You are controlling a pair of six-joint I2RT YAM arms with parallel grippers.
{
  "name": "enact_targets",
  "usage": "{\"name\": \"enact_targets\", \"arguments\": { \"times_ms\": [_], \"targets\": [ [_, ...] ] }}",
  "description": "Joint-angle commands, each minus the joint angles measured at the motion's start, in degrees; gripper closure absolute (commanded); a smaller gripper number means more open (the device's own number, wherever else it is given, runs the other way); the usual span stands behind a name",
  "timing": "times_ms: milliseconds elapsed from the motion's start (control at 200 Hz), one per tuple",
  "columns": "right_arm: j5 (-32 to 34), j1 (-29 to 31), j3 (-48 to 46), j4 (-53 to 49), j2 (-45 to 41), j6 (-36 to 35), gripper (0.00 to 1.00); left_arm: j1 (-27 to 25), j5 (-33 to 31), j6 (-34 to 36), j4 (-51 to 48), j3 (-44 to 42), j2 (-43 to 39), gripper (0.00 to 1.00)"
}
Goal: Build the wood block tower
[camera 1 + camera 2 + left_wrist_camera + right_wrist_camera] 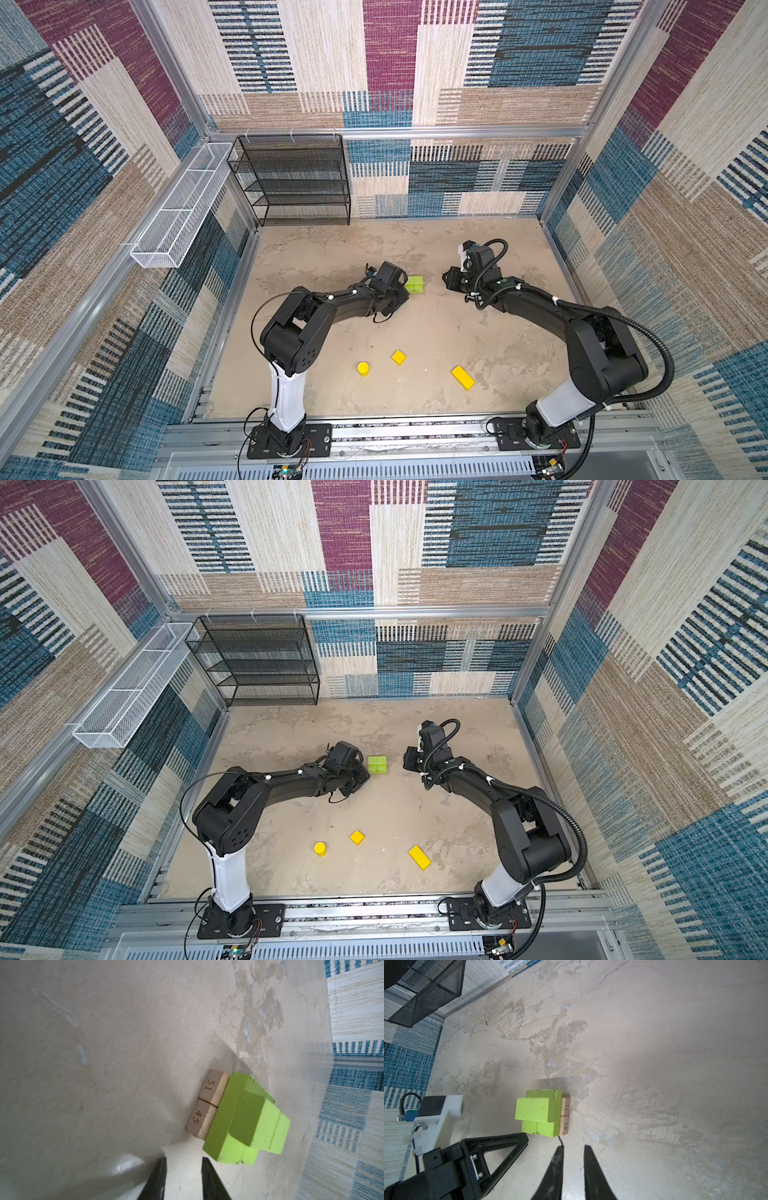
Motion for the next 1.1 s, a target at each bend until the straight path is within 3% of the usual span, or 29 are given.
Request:
{"name": "enact_targets", "arguments": {
  "times_ms": [0,566,957,1092],
  "targets": [
    [-0.01,0.01,-0.09,1.69,-0.12,0.26,0.79,0.11,-0.69,0.19,-0.87,0.23,0.54,0.66],
    [-0.6,0.03,-0.01,1.64,-0.09,0.46,0.79,0.15,0.99,-0.46,1.26,-1.58,-0.48,0.66],
    [-4.26,0.01,1.09,2.74,1.71,0.89,0.78,-1.26,0.28,1.08,3.31,-5.98,-9.08,0.67],
    [-7.27,0.05,1.48,3.76,3.21,1.13,0.75,-0.29,-2.13,5.28,0.72,-5.3,-12.21,0.66]
  ]
}}
